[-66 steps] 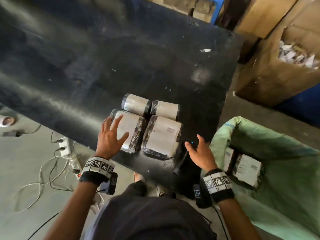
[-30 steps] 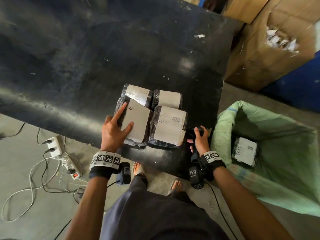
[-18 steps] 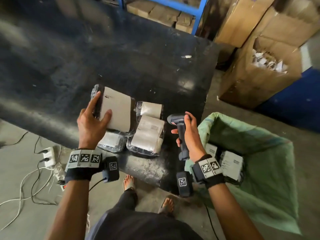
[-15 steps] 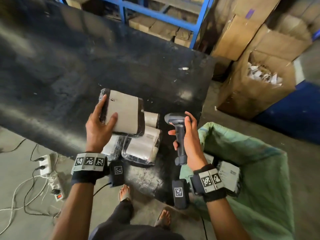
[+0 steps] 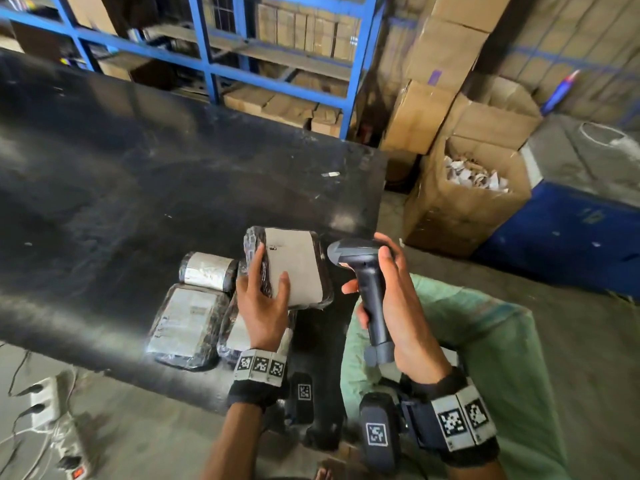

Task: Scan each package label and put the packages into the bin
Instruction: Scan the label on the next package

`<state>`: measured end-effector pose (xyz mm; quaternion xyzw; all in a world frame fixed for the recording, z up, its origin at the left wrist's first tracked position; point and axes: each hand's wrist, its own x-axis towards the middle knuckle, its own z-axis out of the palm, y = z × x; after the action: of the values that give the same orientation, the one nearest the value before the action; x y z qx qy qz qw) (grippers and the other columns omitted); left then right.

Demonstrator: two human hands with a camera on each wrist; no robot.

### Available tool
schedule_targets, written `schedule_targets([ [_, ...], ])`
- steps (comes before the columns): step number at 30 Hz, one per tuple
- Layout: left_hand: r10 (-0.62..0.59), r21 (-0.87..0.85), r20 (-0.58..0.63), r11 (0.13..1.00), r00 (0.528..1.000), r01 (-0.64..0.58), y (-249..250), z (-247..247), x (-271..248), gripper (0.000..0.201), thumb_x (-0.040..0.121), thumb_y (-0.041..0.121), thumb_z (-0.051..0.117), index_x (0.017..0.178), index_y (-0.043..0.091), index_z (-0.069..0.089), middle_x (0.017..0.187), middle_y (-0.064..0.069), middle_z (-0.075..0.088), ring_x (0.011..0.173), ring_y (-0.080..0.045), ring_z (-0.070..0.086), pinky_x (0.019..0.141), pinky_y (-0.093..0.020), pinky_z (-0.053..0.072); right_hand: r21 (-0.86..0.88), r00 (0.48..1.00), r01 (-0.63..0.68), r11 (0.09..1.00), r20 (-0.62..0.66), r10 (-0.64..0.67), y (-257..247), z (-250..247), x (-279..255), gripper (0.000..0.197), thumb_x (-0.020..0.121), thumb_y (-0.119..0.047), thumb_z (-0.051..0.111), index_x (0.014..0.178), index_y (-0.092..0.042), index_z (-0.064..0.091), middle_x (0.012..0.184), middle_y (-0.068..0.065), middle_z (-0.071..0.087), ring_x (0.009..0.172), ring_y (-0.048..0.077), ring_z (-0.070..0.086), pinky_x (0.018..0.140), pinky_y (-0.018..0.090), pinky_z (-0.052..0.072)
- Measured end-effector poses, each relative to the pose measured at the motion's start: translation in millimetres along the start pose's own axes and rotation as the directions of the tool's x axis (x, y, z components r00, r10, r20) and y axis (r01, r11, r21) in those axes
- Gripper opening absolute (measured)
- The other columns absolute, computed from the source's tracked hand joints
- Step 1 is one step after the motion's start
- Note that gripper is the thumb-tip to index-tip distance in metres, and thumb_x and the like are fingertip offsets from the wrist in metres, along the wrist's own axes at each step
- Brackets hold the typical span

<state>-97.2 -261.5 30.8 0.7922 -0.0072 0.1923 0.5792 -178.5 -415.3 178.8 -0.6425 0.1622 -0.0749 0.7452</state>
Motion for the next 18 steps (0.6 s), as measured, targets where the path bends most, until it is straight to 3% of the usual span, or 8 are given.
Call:
schedule_targets([
  [4,-0.035,-0.011,0.007,0.999,0.999,0.035,1.1,4.3,0.3,0.064,0.088,0.032,0.068,0.149,0.028,0.049,0.109,-0.01,0.053,0.099,-0.01,0.048,0.089,0.006,0.026,0.033,1.0,0.017,0.999,0.004,-0.017,1.6,6.1,-4.4,0.03,0.104,-0.034,0.033,0.133,-0.032,0.041,0.118,0.022,0.06,0.066,0.019,0.058,0.037,0.025,0.038],
  [10,-0.044,-0.001,0.04,0.999,0.998,0.044,5.2,5.0,0.0,0.063,0.092,0.023,0.072,0.15,0.03,0.048,0.11,-0.014,0.06,0.085,0.004,0.041,0.083,0.004,0.029,0.031,0.999,0.027,0.999,0.027,-0.028,0.0,14.5,-3.7,0.029,0.104,-0.037,0.034,0.131,-0.036,0.043,0.115,0.016,0.062,0.07,0.02,0.058,0.042,0.027,0.039],
  [13,-0.023,0.006,0.047,1.0,0.999,0.023,4.6,2.5,1.3,0.063,0.092,0.022,0.072,0.15,0.028,0.049,0.118,-0.013,0.062,0.097,0.018,0.042,0.085,0.003,0.03,0.015,0.999,0.027,1.0,0.025,-0.027,0.2,17.6,-3.2,0.029,0.104,-0.037,0.034,0.132,-0.036,0.043,0.115,0.013,0.063,0.071,0.02,0.059,0.043,0.028,0.04],
  [18,-0.032,-0.002,0.043,0.999,0.999,0.032,-2.0,-5.4,5.2,0.065,0.092,0.023,0.072,0.151,0.03,0.046,0.114,-0.014,0.06,0.087,0.005,0.042,0.085,0.003,0.031,-0.06,1.0,-0.015,0.998,0.007,0.016,15.2,21.5,0.0,0.031,0.103,-0.04,0.036,0.133,-0.04,0.041,0.114,0.005,0.065,0.077,0.021,0.065,0.044,0.03,0.043],
])
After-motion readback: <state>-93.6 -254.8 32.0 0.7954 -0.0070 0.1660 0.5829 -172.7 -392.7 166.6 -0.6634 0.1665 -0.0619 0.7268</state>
